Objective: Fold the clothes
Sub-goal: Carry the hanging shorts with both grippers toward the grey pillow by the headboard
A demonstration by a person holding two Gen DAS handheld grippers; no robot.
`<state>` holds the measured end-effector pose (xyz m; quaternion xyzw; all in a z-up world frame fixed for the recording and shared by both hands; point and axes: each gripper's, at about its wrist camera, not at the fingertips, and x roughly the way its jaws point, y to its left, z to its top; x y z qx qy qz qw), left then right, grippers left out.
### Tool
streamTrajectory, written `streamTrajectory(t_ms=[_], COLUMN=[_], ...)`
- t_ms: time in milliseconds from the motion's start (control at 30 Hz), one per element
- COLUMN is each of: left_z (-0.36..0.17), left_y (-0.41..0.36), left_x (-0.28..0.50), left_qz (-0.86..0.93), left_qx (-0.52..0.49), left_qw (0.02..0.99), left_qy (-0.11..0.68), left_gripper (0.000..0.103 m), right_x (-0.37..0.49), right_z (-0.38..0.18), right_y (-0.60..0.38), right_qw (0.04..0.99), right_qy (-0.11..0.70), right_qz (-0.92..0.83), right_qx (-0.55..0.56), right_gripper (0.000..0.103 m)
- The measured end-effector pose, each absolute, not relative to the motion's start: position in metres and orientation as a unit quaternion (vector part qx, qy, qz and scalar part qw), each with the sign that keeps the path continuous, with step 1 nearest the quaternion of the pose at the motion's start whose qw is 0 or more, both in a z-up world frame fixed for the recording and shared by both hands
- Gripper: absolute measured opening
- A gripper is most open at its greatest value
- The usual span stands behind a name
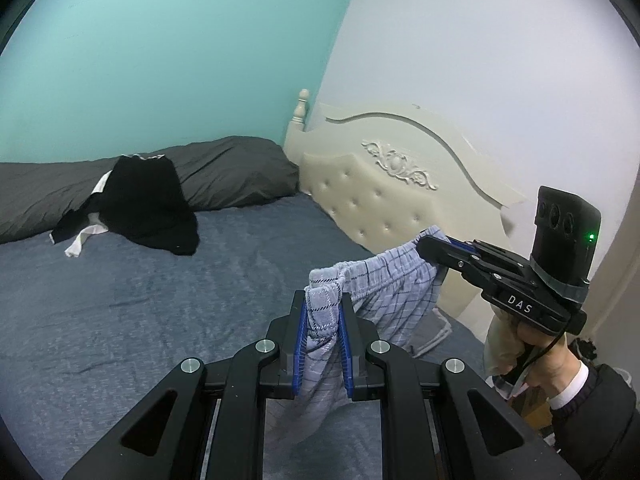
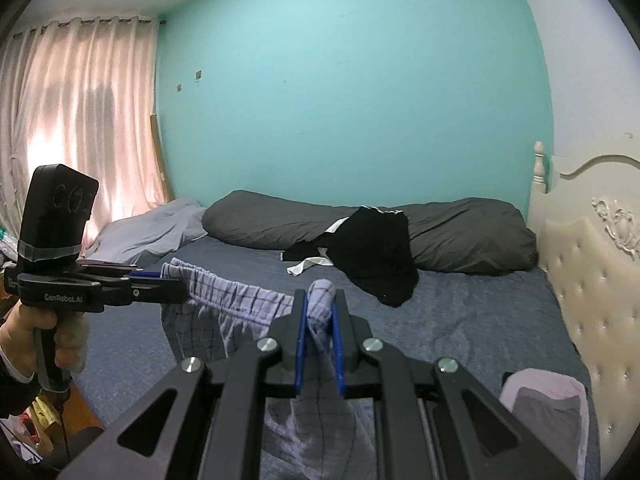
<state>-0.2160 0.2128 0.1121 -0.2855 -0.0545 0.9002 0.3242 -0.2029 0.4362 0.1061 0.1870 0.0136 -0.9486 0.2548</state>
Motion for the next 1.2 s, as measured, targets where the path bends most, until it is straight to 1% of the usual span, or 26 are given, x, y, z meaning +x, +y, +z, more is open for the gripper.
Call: streamTrajectory(t_ms=[700, 1200], left_z=[0.096, 0.083], left_y=[0.303, 0.368], left_x=[-0.201, -0.194], left_qz=[0.874, 0.856], left_qx=[-0.305, -0.318], left_qw=[0.376, 0.405], left_qy=[-0.046, -0.034], left_gripper=[0.015, 0.015], right_x=[-0.159, -0.133], right_z=[0.094, 0.075], right_y=[0.52, 0.576], right_qw=[0.191, 0.15], right_qy=[0.003, -0.013], right_qz=[-0.96, -0.963], right_qx=[0.206, 0.224], right_gripper=[0.011, 0.01])
